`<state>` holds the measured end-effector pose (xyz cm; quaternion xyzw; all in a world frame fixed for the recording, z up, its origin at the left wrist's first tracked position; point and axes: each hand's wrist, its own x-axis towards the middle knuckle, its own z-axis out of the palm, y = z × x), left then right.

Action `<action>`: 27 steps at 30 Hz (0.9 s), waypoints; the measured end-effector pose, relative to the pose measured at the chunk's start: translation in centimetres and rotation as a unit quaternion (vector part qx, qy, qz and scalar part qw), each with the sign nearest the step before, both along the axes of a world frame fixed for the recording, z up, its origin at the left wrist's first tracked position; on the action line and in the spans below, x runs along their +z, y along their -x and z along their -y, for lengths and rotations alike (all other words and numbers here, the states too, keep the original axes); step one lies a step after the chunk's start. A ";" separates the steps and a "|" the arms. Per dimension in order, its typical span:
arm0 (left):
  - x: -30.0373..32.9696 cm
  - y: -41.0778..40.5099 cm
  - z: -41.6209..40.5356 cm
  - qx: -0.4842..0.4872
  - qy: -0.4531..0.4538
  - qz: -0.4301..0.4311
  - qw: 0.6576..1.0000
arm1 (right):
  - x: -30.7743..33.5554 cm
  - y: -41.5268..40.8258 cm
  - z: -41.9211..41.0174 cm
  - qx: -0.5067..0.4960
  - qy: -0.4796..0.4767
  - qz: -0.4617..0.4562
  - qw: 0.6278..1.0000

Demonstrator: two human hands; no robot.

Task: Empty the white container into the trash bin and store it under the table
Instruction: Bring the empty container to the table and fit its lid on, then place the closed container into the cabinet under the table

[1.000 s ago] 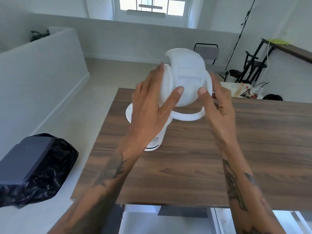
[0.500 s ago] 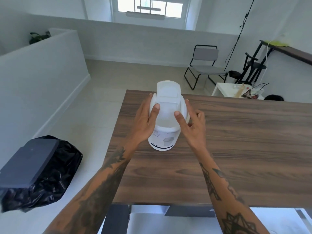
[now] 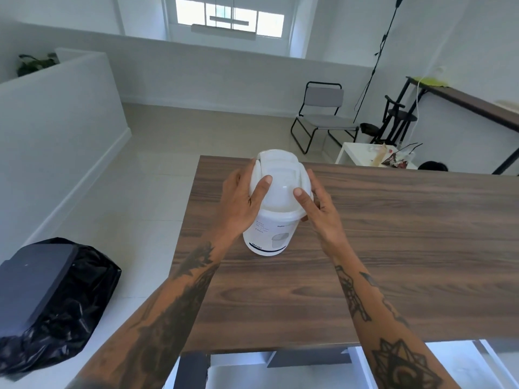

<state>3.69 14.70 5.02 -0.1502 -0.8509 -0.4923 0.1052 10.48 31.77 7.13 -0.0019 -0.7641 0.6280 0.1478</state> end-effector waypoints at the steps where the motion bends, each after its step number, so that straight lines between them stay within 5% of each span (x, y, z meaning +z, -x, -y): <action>1: -0.2 0.1 0.0 0.003 0.005 -0.001 1.000 | 0.0 0.0 0.0 0.001 0.001 0.002 1.000; 9: 0.7 0.1 0.4 0.015 -0.092 0.062 0.994 | -2.1 0.6 -0.8 -0.014 0.064 0.078 0.995; 13: 2.0 -0.3 0.7 -0.013 -0.239 0.119 0.964 | -2.4 0.9 -0.5 -0.057 0.154 0.088 0.982; 27: 3.2 -0.2 2.1 -0.011 -0.290 0.353 0.890 | -2.3 1.2 -1.4 -0.044 0.265 0.114 0.957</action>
